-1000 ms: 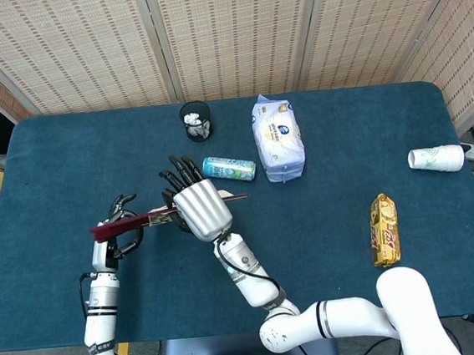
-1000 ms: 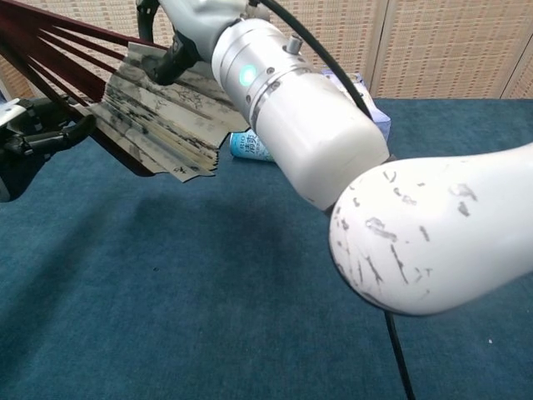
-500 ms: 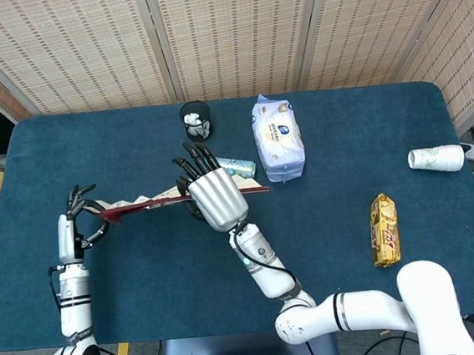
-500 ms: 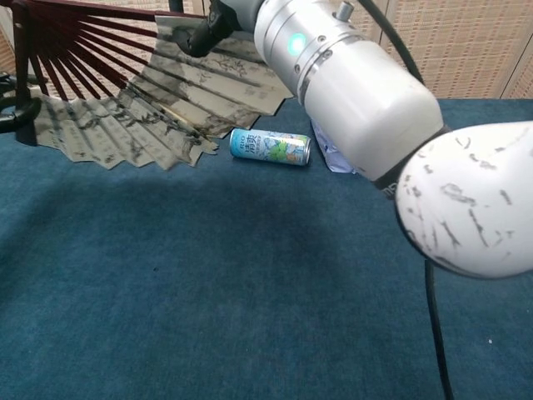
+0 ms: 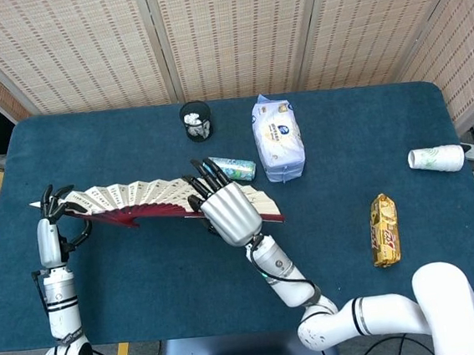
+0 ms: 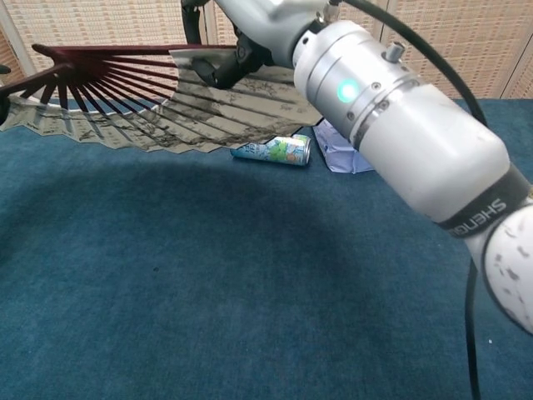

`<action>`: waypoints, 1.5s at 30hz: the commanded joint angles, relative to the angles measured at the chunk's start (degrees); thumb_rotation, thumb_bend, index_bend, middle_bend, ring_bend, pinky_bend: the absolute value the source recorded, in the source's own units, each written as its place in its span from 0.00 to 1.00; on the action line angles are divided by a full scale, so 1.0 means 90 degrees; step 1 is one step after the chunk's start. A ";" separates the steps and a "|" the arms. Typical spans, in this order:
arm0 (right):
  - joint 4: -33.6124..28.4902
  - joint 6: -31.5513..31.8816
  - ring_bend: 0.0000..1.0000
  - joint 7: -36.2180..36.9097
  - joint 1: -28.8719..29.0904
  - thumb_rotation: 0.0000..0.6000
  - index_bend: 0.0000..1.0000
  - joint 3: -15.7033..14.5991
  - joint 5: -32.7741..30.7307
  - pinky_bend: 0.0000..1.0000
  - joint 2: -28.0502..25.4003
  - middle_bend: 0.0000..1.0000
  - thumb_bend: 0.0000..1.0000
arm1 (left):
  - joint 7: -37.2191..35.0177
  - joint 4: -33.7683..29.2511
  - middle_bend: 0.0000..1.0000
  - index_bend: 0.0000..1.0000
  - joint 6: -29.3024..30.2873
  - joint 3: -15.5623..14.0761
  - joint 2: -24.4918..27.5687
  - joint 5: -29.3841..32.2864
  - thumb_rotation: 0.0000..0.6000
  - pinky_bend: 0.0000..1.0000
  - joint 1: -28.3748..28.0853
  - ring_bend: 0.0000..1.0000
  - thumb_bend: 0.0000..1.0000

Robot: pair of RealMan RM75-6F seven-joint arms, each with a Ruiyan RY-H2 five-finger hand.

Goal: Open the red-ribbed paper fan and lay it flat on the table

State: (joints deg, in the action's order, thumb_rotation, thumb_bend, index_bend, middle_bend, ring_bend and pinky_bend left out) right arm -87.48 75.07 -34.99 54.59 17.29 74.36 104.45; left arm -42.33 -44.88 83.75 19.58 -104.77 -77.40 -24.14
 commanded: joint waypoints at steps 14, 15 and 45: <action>0.0809 0.0591 0.01 0.0417 -0.0897 1.00 0.64 -0.1201 0.1164 0.10 0.0480 0.21 0.60 | -0.0450 0.2696 0.21 0.76 0.0130 -0.0755 -0.0983 -0.0392 1.00 0.03 0.0198 0.00 0.67; 0.0844 0.0598 0.01 0.0424 -0.0930 1.00 0.64 -0.1231 0.1203 0.10 0.0509 0.21 0.60 | -0.0473 0.2795 0.21 0.74 0.0110 -0.0805 -0.1013 -0.0418 1.00 0.03 0.0224 0.00 0.67; 0.0826 0.0078 0.00 -0.0234 -0.1614 1.00 0.00 -0.1404 0.1341 0.10 0.0443 0.16 0.46 | 0.0129 0.3446 0.00 0.00 -0.0695 -0.1913 -0.0703 -0.1050 1.00 0.00 0.0796 0.00 0.39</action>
State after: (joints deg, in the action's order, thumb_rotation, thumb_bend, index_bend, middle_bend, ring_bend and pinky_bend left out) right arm -79.53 75.26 -37.51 40.63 4.01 86.64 108.58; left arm -39.03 -12.87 77.31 1.58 -111.70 -87.64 -16.98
